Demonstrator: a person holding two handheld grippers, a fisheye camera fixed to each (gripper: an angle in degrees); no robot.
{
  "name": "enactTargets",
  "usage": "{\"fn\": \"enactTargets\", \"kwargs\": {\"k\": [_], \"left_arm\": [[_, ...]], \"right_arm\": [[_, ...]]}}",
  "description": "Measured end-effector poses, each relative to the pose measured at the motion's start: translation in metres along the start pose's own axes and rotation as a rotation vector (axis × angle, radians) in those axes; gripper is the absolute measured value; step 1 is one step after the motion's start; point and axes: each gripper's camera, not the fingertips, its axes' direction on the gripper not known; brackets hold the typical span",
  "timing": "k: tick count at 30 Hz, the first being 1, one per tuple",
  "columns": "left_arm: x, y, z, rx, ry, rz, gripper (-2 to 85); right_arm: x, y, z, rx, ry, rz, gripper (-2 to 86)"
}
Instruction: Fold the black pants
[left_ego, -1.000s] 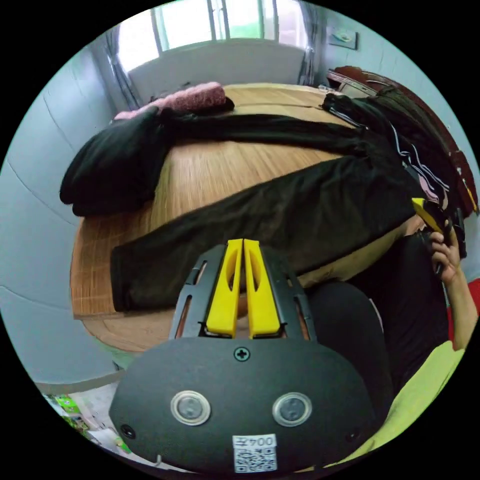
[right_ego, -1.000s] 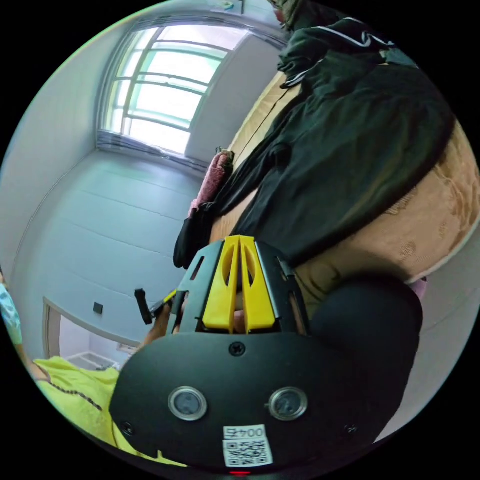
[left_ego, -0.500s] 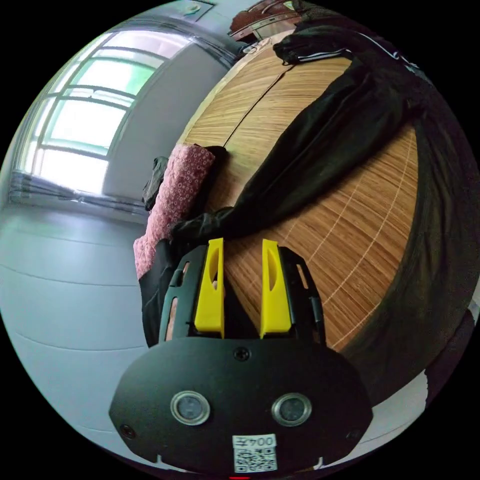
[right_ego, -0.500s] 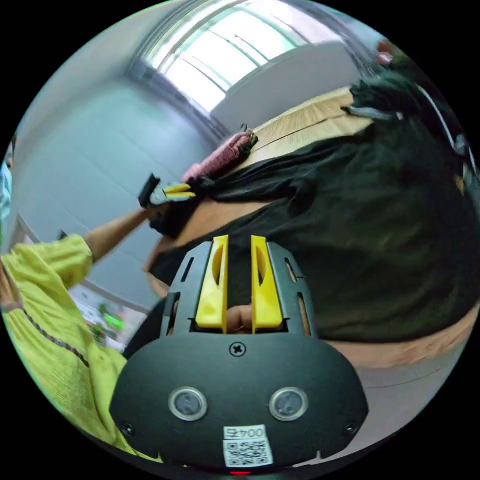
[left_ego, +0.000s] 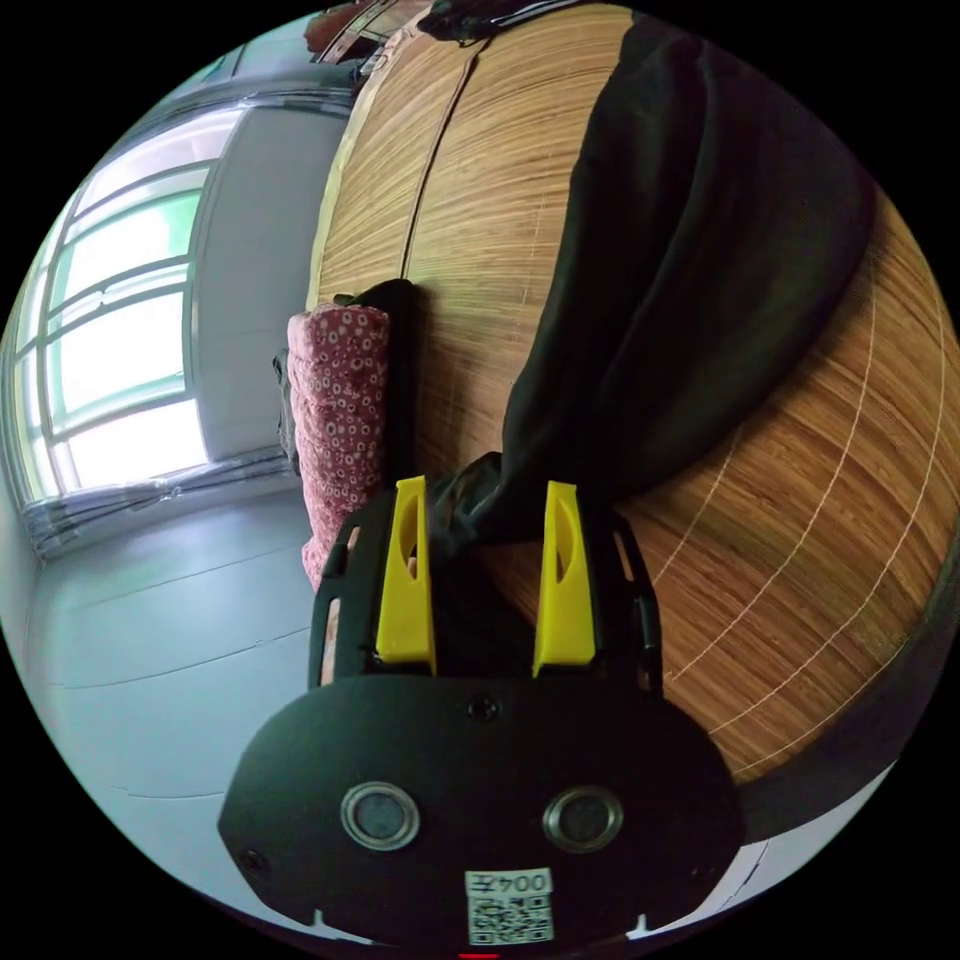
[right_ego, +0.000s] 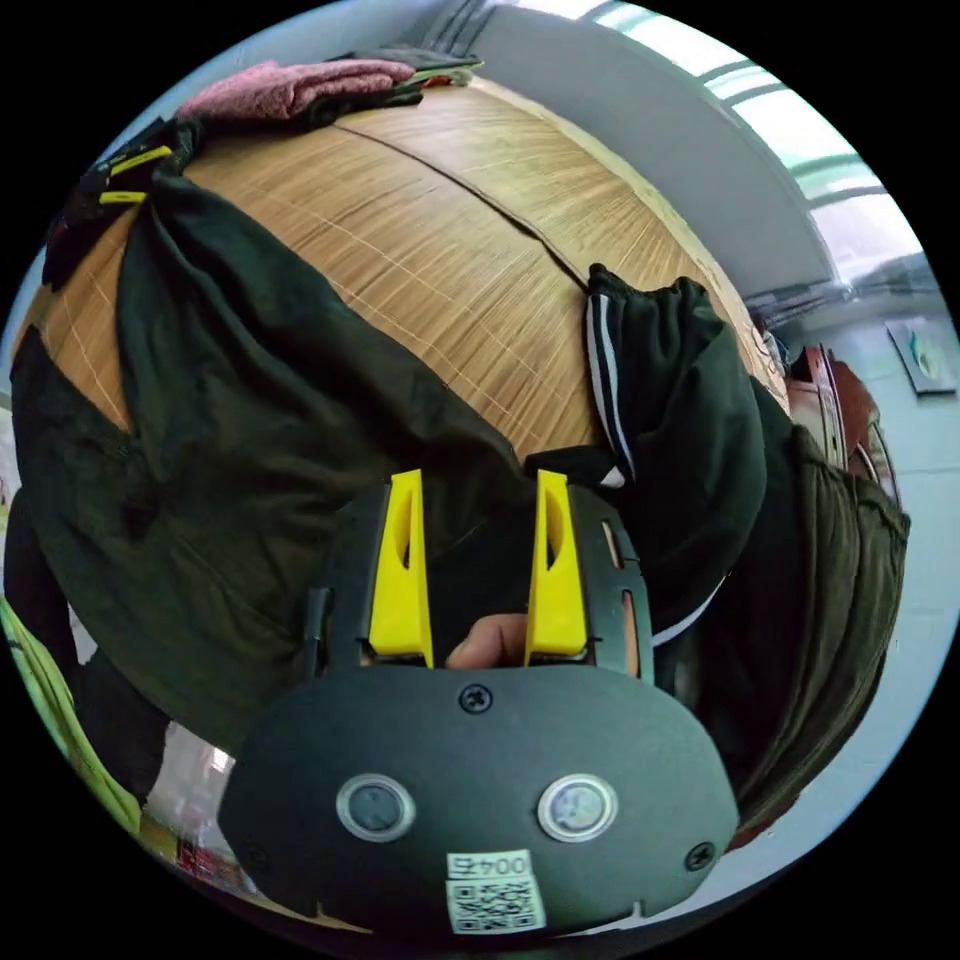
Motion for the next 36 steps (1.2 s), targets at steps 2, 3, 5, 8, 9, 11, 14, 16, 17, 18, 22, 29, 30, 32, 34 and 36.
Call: {"fn": "enactTargets", "kwargs": {"k": [2,3,5,8,9,11,14,16,17,18,22,29,30,32,34,36], "left_arm": [[-0.009,-0.011,0.004,0.000,0.041,0.021,16.0],[-0.014,-0.018,0.006,0.002,0.055,0.037,16.1],[-0.023,-0.026,0.007,0.005,0.101,0.061,16.4],[-0.038,-0.037,0.009,-0.004,0.135,0.090,16.9],[-0.044,-0.042,0.011,-0.010,0.151,0.095,17.2],[-0.050,-0.050,0.014,-0.020,0.162,0.112,17.5],[-0.058,-0.067,0.018,-0.045,0.189,0.147,17.7],[-0.060,-0.076,0.019,-0.059,0.210,0.176,17.6],[-0.061,-0.081,0.021,-0.074,0.219,0.198,17.5],[-0.061,-0.085,0.023,-0.090,0.226,0.215,17.4],[-0.063,-0.093,0.025,-0.109,0.241,0.238,17.0],[-0.066,-0.093,0.033,-0.098,0.285,0.202,11.0],[-0.066,-0.090,0.033,-0.084,0.319,0.176,8.5],[-0.061,-0.084,0.030,-0.066,0.294,0.158,5.5],[-0.061,-0.076,0.024,-0.063,0.282,0.137,4.0],[-0.067,-0.059,0.010,-0.049,0.290,0.099,2.9]], "right_arm": [[-0.001,-0.030,0.004,-0.061,0.010,-0.069,16.0],[-0.004,-0.047,0.009,-0.110,0.038,-0.120,16.1],[-0.009,-0.072,0.017,-0.170,0.079,-0.166,16.1],[-0.018,-0.102,0.033,-0.258,0.133,-0.223,15.1],[-0.020,-0.111,0.038,-0.285,0.132,-0.236,14.2],[-0.017,-0.123,0.036,-0.305,0.070,-0.224,12.4],[-0.010,-0.136,0.033,-0.325,-0.011,-0.224,9.9],[-0.008,-0.144,0.032,-0.344,-0.057,-0.235,8.0],[-0.008,-0.147,0.032,-0.350,-0.066,-0.238,7.6],[-0.009,-0.151,0.032,-0.364,-0.076,-0.244,7.0],[-0.011,-0.159,0.033,-0.392,-0.092,-0.261,6.1],[-0.007,-0.146,0.031,-0.341,-0.133,-0.231,5.2],[-0.009,-0.140,0.030,-0.325,-0.127,-0.228,5.1],[-0.013,-0.131,0.028,-0.295,-0.105,-0.218,5.1],[-0.019,-0.113,0.021,-0.243,-0.042,-0.210,4.9],[-0.024,-0.099,0.013,-0.211,0.012,-0.200,4.6]]}}
